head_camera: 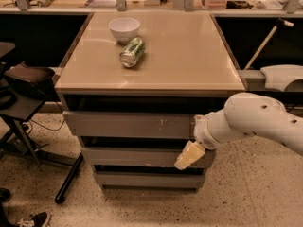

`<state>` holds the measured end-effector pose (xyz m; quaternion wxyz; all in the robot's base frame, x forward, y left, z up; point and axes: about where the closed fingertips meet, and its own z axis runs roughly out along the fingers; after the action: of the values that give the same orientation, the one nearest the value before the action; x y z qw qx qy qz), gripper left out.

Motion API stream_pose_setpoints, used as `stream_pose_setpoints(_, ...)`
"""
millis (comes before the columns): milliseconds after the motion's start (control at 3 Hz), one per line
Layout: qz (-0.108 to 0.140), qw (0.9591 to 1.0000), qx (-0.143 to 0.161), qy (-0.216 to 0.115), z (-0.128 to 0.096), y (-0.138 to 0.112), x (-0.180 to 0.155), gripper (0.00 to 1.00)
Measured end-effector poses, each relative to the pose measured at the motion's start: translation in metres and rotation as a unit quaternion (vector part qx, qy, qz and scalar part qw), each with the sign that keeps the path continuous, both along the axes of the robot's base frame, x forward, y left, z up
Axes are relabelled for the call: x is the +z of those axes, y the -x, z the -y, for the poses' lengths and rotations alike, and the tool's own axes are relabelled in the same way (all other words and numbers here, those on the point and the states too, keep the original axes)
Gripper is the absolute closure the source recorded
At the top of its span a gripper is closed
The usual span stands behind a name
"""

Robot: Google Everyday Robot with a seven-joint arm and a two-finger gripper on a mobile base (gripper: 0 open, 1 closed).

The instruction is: Open top drawer

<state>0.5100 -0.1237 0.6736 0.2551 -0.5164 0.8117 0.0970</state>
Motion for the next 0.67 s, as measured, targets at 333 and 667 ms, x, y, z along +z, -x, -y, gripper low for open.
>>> stream_pose_setpoints(333, 0.072, 0.9963, -0.046, -0.010, -0.0009, -0.0277, 0.0232, 0.00)
stream_pose_setpoints(667, 0.091, 0.9943, -0.053, -0.018, -0.0026, -0.0376, 0.0298, 0.00)
